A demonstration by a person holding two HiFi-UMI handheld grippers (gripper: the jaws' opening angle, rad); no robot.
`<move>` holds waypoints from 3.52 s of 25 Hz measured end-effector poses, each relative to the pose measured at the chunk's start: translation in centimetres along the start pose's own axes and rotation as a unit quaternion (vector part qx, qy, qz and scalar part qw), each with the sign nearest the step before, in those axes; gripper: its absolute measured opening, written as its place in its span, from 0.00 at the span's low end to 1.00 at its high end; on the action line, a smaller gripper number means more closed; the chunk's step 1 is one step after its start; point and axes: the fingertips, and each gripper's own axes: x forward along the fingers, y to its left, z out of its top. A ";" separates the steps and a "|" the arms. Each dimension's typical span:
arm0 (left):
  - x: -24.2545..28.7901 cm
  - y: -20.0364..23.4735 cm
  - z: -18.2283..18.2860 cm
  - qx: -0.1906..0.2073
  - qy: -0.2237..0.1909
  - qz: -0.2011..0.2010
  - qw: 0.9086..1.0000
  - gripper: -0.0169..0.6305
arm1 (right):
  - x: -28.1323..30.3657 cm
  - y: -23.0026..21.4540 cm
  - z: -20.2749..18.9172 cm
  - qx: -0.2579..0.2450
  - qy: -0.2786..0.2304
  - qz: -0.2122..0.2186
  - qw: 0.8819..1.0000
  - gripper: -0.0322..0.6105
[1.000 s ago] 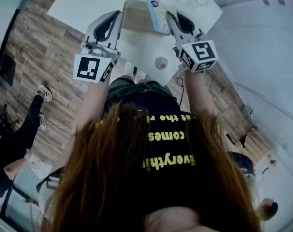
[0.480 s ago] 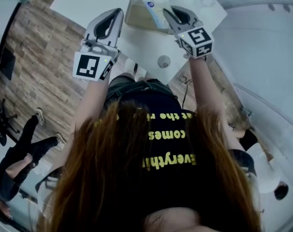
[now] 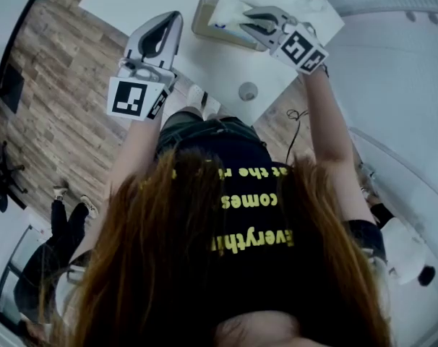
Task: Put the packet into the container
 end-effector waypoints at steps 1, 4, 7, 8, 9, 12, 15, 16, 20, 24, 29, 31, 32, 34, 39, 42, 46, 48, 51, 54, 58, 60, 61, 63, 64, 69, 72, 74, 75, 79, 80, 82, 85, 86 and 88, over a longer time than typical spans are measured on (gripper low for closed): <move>-0.1 0.1 0.0 0.000 0.000 0.002 1.000 0.03 | 0.1 0.1 0.0 -0.001 0.002 0.005 1.000 0.15; -0.5 0.3 0.0 0.000 0.005 0.010 1.000 0.03 | 0.6 -0.1 -0.1 0.001 0.007 0.009 1.000 0.15; -0.8 0.4 0.2 0.002 0.000 0.011 1.000 0.03 | 1.7 0.2 -1.0 0.001 0.022 0.024 0.999 0.15; -0.9 0.5 0.3 0.002 0.000 0.013 1.000 0.03 | 2.2 0.3 -1.5 0.003 0.030 0.032 0.999 0.15; -1.0 0.6 0.2 0.002 0.000 0.015 1.000 0.03 | 2.8 0.5 -2.0 0.005 0.038 0.040 0.998 0.15; -1.3 0.8 -0.2 0.001 0.005 0.020 1.000 0.03 | 4.6 1.1 -3.9 0.015 0.061 0.064 0.996 0.15; -1.4 0.9 0.1 0.002 0.005 0.026 1.000 0.03 | 6.0 1.5 -5.5 0.024 0.082 0.078 0.993 0.15; -1.5 0.9 0.2 0.002 0.005 0.028 1.000 0.03 | 6.2 1.6 -5.7 0.029 0.085 0.081 0.993 0.15; -1.9 1.1 0.3 0.001 0.008 0.034 0.999 0.03 | 6.7 1.8 -6.1 0.035 0.097 0.084 0.991 0.15; -1.3 0.5 -0.2 0.001 0.009 0.034 0.999 0.03 | 7.1 1.9 -7.5 0.032 0.124 0.093 0.987 0.15; -1.4 0.3 -0.1 0.001 0.006 0.033 0.999 0.03 | 7.6 2.5 -7.9 0.040 0.145 0.109 0.983 0.16; -1.5 0.3 -0.1 0.002 0.011 0.036 0.999 0.03 | 7.7 2.5 -7.8 0.044 0.147 0.111 0.982 0.16; -1.6 0.3 -0.2 0.002 0.013 0.037 0.999 0.03 | 7.7 2.5 -7.8 0.045 0.148 0.111 0.982 0.16; -1.6 0.2 -0.2 0.001 0.011 0.035 0.999 0.03 | 7.7 2.5 -7.9 0.050 0.150 0.110 0.981 0.16; -2.1 -0.1 0.0 0.001 0.009 0.031 0.999 0.03 | 7.4 2.8 -7.4 0.084 0.154 0.116 0.978 0.17; -2.0 -0.2 0.0 0.002 0.007 0.028 1.000 0.03 | 7.2 2.7 -7.1 0.092 0.152 0.110 0.978 0.29; -2.1 -0.2 0.1 0.002 0.005 0.023 1.000 0.03 | 6.9 2.5 -6.7 0.100 0.151 0.101 0.978 0.46; -2.0 -0.2 0.1 0.003 0.005 0.021 1.000 0.03 | 6.5 2.1 -6.4 0.097 0.149 0.091 0.980 0.46; -1.9 -0.1 0.2 0.002 0.004 0.017 1.000 0.03 | 5.9 1.9 -6.0 0.086 0.148 0.084 0.982 0.45; -2.0 -0.4 0.2 0.003 0.003 0.012 1.000 0.03 | 5.6 2.3 -6.0 0.083 0.152 0.088 0.981 0.43; -1.8 -0.6 0.2 0.005 0.004 0.007 1.000 0.03 | 5.0 2.2 -5.8 0.078 0.151 0.082 0.982 0.28; -1.8 -0.7 0.4 0.006 0.002 0.005 1.000 0.03 | 4.7 2.1 -5.4 0.077 0.146 0.077 0.983 0.19; -1.8 -0.7 0.4 0.006 0.001 0.005 1.000 0.03 | 4.6 2.0 -5.2 0.077 0.143 0.073 0.984 0.16; -1.9 -0.7 0.4 0.006 0.001 0.005 1.000 0.03 | 4.4 1.7 -4.9 0.078 0.140 0.065 0.985 0.12; -1.9 -0.7 0.4 0.007 0.000 0.004 1.000 0.03 | 4.3 1.7 -4.8 0.080 0.138 0.061 0.985 0.10; -2.1 -0.7 0.3 0.005 -0.001 0.002 1.000 0.03 | 4.0 1.3 -3.7 0.100 0.113 0.042 0.988 0.08; -2.0 -0.4 0.1 0.003 0.008 0.008 1.000 0.03 | 3.8 1.2 -3.4 0.119 0.098 0.031 0.988 0.08; -1.8 -0.1 0.1 0.002 0.012 0.008 1.000 0.03 | 3.8 1.0 -3.0 0.136 0.081 0.020 0.987 0.08; -1.7 0.0 0.1 0.002 0.009 0.005 1.000 0.03 | 3.8 0.8 -2.7 0.145 0.069 0.013 0.987 0.08; -1.4 -0.3 0.3 0.001 -0.003 -0.008 1.000 0.03 | 3.1 0.4 -1.4 0.171 0.020 -0.018 0.985 0.08; -1.4 -0.4 0.2 0.001 -0.002 -0.009 1.000 0.03 | 2.8 0.4 -0.9 0.175 0.007 -0.027 0.984 0.08; -1.5 -0.6 0.2 0.002 0.001 -0.011 1.000 0.03 | 2.0 0.4 0.5 0.183 -0.023 -0.046 0.982 0.08; -1.3 -0.7 0.2 0.003 0.003 -0.012 1.000 0.03 | 0.4 -0.1 2.3 0.194 -0.068 -0.079 0.975 0.08; -1.2 -0.7 0.3 0.004 0.001 -0.014 1.000 0.03 | -0.2 -0.4 3.0 0.200 -0.085 -0.091 0.972 0.08; -1.1 -0.8 0.4 0.004 -0.001 -0.017 1.000 0.03 | -1.6 -0.9 4.5 0.211 -0.120 -0.118 0.963 0.08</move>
